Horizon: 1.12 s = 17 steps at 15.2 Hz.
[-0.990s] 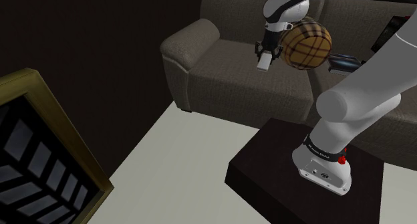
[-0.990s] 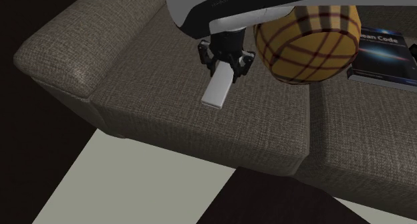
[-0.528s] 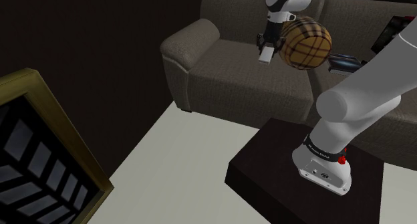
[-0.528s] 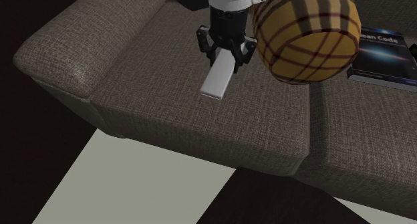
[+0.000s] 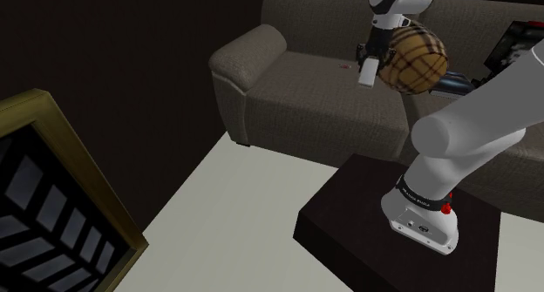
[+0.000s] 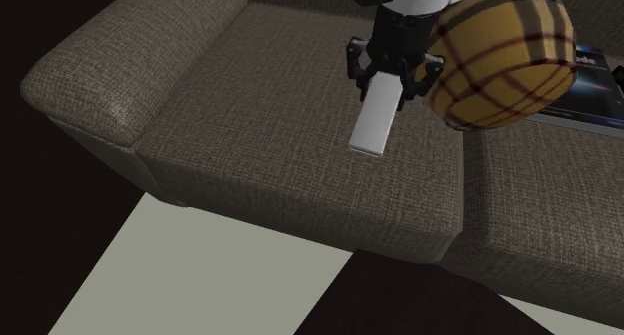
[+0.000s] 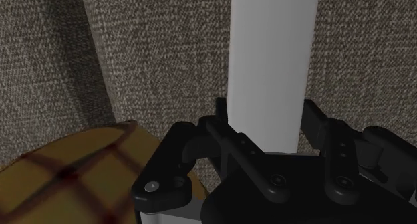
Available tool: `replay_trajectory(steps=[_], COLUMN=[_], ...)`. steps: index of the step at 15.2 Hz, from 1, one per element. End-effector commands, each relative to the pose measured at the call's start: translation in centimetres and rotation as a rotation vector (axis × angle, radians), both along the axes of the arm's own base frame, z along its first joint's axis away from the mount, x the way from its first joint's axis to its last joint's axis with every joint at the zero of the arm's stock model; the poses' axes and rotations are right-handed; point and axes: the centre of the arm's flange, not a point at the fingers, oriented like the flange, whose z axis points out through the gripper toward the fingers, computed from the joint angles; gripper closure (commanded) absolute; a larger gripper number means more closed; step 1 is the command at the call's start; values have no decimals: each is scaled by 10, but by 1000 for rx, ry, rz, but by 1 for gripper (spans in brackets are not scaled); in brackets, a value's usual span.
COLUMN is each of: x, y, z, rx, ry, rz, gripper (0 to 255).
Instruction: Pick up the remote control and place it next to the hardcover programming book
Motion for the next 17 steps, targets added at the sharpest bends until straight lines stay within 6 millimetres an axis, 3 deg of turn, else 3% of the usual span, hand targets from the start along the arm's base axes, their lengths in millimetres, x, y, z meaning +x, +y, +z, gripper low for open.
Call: replay_trajectory(steps=[1, 17], x=[-22, -200], y=[-14, -128], z=[1, 1], rx=[-3, -3], ry=[-2, -2], rz=[-3, -3], gripper=[255, 255])
